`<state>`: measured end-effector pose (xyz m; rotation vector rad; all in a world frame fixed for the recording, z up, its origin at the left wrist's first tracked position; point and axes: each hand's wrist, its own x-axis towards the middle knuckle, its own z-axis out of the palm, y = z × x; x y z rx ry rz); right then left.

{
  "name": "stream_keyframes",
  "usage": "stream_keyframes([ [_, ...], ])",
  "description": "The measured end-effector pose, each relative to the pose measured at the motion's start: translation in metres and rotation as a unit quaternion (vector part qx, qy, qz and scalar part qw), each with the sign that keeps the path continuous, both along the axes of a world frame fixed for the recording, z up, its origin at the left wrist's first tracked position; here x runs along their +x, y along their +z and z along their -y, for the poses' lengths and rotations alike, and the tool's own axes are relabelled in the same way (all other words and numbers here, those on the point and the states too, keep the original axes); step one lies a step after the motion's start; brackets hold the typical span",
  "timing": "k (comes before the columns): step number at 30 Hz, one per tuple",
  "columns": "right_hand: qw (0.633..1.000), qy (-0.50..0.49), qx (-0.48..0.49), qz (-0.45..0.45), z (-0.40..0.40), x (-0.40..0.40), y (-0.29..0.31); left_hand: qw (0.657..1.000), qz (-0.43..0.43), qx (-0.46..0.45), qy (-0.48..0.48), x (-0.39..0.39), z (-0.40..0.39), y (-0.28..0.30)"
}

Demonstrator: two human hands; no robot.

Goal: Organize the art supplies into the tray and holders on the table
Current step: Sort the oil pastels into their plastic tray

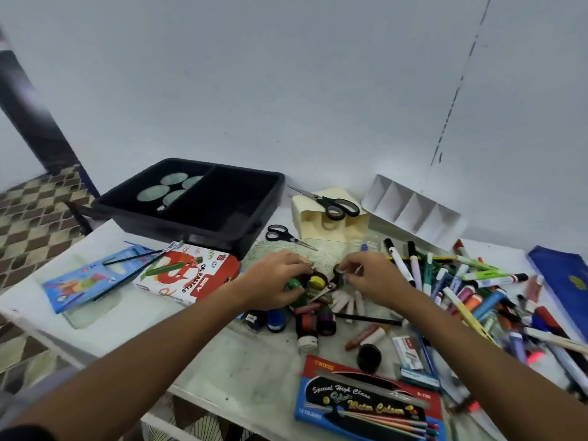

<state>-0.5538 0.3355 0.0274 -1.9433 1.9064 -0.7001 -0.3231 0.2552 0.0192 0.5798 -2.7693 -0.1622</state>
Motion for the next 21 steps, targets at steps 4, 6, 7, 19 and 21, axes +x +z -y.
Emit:
stream_keyframes([
  [4, 0.995, 0.081, 0.049, -0.038, 0.01, 0.016, -0.012, 0.998, 0.042, 0.036, 0.004, 0.021, 0.006, -0.009],
  [6, 0.99, 0.107, 0.065, -0.069, 0.011, 0.02, -0.017, 0.997, 0.055, 0.057, -0.005, 0.023, 0.007, -0.014],
  [7, 0.987, 0.114, 0.068, -0.084, 0.011, 0.02, -0.019, 0.996, 0.062, 0.064, -0.005, 0.022, 0.006, -0.017],
  [19, 0.968, 0.11, 0.029, -0.224, 0.013, 0.026, -0.034, 0.995, 0.0, 0.098, -0.007, 0.004, 0.003, -0.034],
  [21, 0.97, 0.101, 0.029, -0.218, 0.014, 0.025, -0.034, 0.996, 0.025, 0.088, -0.009, 0.002, 0.004, -0.032],
])
